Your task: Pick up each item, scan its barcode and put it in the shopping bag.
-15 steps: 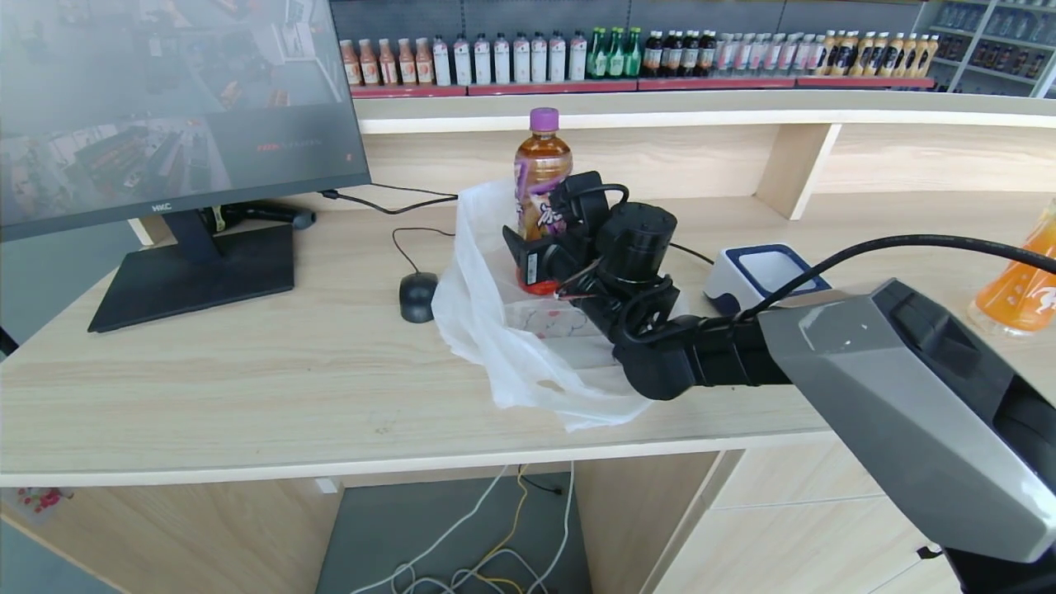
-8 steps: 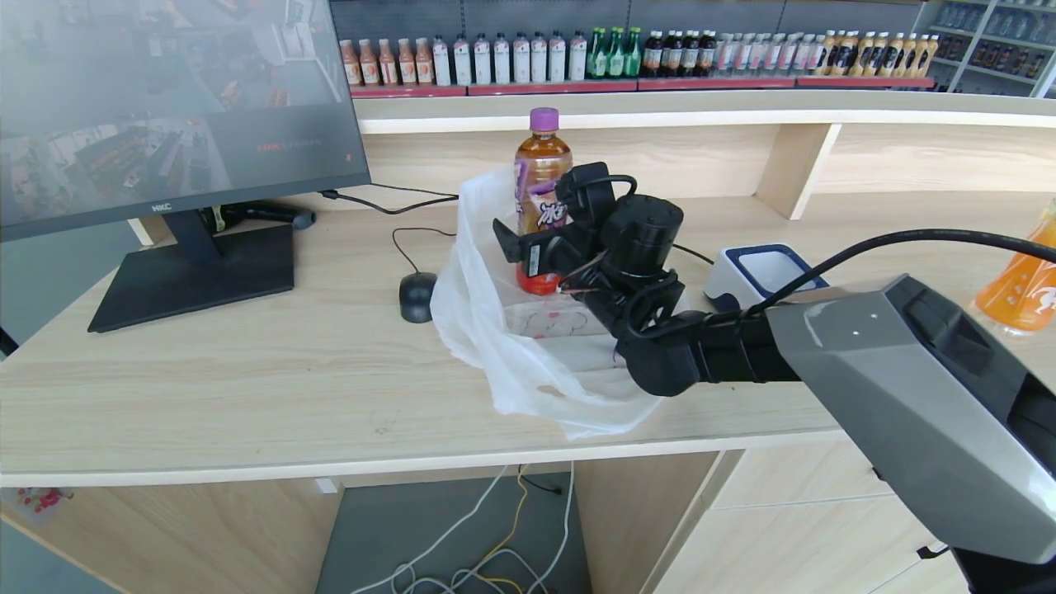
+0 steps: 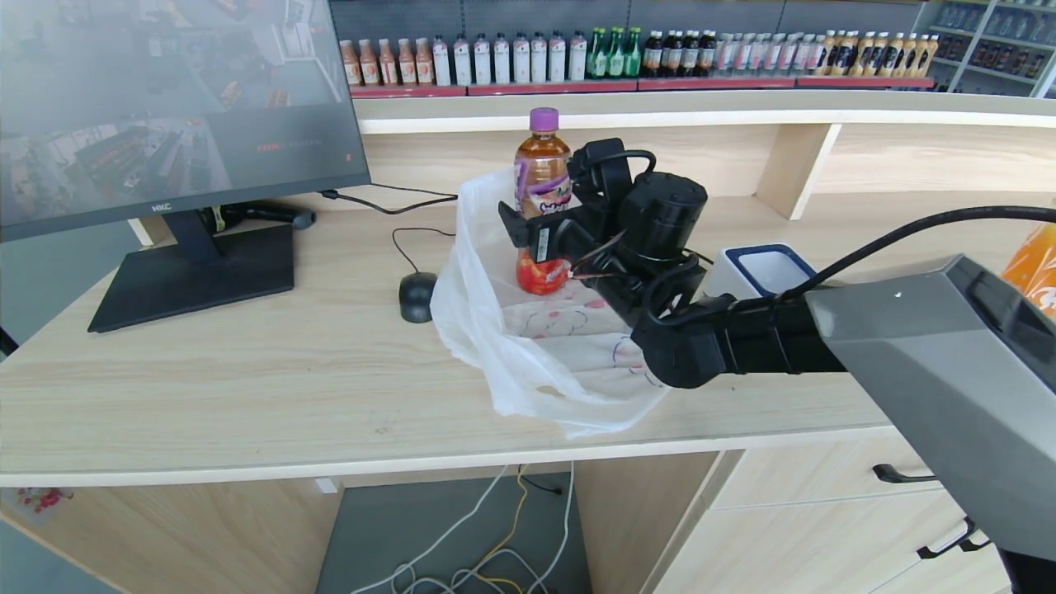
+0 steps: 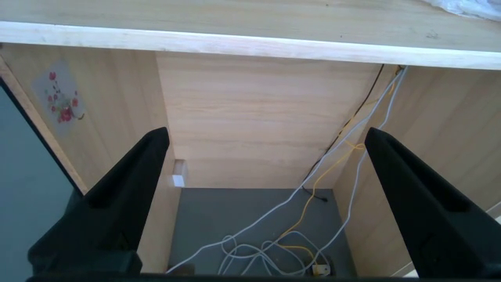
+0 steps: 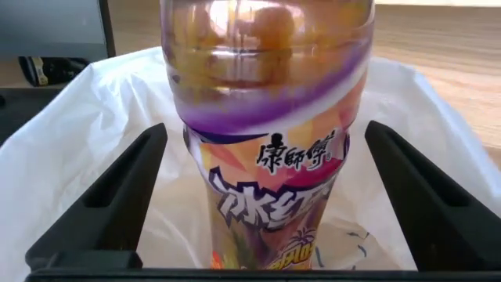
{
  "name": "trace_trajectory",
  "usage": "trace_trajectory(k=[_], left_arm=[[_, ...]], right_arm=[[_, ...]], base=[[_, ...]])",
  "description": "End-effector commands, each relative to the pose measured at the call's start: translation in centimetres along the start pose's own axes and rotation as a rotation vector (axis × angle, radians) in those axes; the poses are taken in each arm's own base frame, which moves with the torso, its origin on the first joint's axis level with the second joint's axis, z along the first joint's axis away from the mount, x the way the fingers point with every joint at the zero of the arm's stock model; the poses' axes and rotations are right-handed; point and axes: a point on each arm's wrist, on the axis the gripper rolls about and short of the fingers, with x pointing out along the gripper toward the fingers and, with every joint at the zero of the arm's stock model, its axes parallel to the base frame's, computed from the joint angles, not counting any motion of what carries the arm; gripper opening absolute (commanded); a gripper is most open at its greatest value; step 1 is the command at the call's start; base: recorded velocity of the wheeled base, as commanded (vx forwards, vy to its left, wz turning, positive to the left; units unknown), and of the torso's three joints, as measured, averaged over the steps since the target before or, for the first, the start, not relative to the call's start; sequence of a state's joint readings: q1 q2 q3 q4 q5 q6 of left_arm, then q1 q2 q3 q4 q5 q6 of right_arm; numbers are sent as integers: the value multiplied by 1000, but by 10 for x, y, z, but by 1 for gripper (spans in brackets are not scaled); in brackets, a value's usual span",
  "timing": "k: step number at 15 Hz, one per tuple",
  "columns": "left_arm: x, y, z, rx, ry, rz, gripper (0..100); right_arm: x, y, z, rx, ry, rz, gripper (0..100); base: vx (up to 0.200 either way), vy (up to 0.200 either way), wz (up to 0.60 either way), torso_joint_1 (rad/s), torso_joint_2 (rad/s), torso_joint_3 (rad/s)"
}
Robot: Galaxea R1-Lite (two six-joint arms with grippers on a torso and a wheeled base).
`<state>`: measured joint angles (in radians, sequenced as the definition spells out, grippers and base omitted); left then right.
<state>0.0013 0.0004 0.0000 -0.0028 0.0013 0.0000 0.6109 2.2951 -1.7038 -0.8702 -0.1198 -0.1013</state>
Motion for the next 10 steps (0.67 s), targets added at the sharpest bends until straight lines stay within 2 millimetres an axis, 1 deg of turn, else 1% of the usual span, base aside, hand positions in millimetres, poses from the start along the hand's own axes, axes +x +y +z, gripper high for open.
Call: trace_trajectory(k=[1,4,6,8,10], left_arm=[[0,0,0,0,-1,1,100],[0,0,0,0,-1,1,100],[0,0,0,0,-1,1,100],[0,0,0,0,-1,1,100],[0,0,0,0,-1,1,100]], right_arm=[[-13,-2,27,1,-22,2,100],[-30,0,50,-4,-34,11,100],[-46,9,60,1,-33,34,100],[-60,12,67,-4,-52,22,100],[-76,20,65,13,-67,19,100]], base=[[0,0,0,0,0,0],[0,0,0,0,0,0],[0,0,0,0,0,0],[0,0,0,0,0,0],[0,0,0,0,0,0]])
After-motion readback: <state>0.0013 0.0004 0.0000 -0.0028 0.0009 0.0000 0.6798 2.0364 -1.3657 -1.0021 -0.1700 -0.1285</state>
